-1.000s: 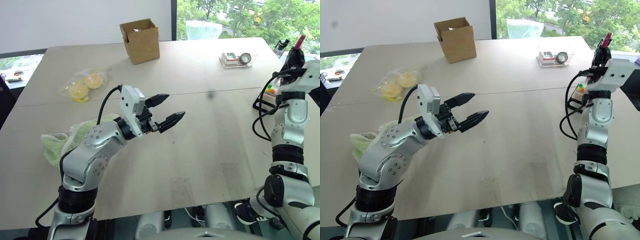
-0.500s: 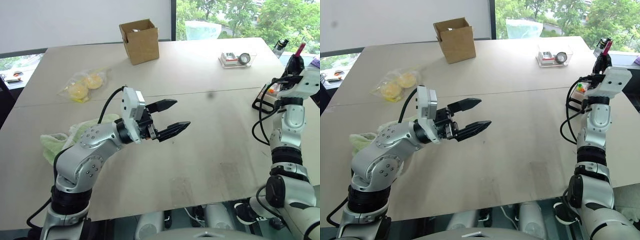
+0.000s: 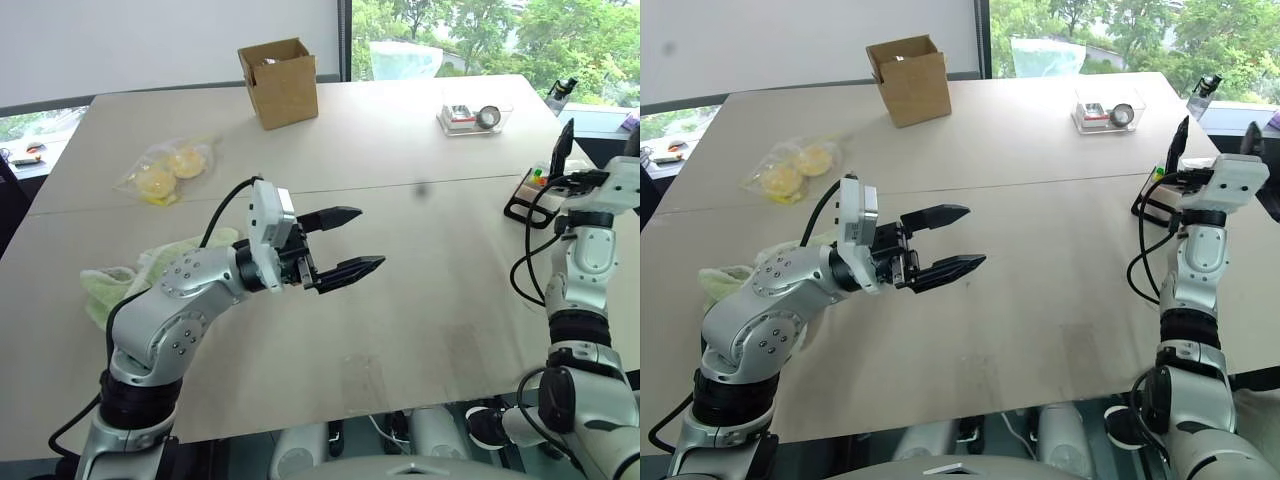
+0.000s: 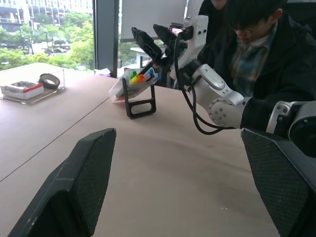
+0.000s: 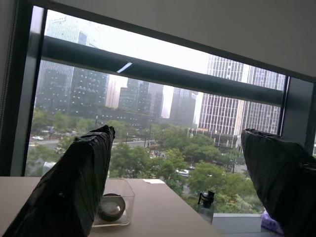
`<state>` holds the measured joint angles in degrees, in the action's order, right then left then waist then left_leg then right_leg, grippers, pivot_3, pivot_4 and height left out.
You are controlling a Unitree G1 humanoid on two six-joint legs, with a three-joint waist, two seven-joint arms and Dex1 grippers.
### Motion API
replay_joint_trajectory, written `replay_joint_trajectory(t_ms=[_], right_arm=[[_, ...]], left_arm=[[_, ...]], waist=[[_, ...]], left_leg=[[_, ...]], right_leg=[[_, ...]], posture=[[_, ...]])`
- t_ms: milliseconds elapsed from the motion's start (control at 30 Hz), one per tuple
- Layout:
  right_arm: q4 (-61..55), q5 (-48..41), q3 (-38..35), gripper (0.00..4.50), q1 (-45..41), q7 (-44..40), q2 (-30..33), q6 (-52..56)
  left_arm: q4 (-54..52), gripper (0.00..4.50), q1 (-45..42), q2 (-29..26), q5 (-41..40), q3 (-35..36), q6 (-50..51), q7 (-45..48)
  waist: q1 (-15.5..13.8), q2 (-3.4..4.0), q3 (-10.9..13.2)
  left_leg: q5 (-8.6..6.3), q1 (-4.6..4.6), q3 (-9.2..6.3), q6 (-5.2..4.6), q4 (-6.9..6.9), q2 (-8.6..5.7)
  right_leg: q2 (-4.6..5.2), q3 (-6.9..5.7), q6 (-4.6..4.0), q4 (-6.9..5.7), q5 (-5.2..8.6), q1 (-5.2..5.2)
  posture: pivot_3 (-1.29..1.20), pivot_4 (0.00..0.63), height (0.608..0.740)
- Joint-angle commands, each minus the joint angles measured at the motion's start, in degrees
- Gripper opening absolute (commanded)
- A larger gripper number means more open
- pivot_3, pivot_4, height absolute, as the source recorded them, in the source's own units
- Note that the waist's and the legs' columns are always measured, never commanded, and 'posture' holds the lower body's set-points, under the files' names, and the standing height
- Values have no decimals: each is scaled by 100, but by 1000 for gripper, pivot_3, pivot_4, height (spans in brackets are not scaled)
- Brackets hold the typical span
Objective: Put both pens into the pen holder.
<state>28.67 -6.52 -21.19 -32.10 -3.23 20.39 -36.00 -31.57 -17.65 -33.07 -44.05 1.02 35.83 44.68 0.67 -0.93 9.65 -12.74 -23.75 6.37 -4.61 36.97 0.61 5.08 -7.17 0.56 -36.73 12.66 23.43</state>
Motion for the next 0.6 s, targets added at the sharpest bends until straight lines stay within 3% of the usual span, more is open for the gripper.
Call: replay_joint_trajectory(t_ms=[33,167,300,433,600], right_arm=[[-1743,-165,104,4466,409,-60,131,695],[-4023,-1465,1073,4466,1265,-1218,537,3194],[-5554,-2997,1541,4466,2246,-2334,1505,5203],[-5562,-3304,1431,4466,2865,-3096,2202,5909],[-5099,-3242,1087,4466,3361,-3953,2667,5954]], left_arm=[[-101,4227,78,14,42,105,-117,-98],[135,4227,325,84,469,378,-305,-589],[37,4227,927,126,949,659,-506,-1118],[-412,4227,1827,112,1153,896,-388,-1542],[-1123,4227,3149,218,1280,1185,-525,-1742]], waist=[[-5,0,0],[2,1,-1],[-23,-2,-3],[-95,-4,-3],[-165,-4,-3]], left_leg=[[0,1,-2,0,-1,1],[-1,2,-3,0,0,4],[-4,1,-9,-2,-2,9],[-26,-7,-7,-14,-2,8],[-50,-12,-1,-23,6,6]], right_leg=[[-1,0,7,0,5,0],[-1,2,12,-1,8,0],[1,1,11,1,9,2],[8,0,6,18,6,3],[16,-1,-8,41,22,2]], posture=[[0,150,740],[0,150,740],[0,150,740],[0,150,740],[0,150,740]])
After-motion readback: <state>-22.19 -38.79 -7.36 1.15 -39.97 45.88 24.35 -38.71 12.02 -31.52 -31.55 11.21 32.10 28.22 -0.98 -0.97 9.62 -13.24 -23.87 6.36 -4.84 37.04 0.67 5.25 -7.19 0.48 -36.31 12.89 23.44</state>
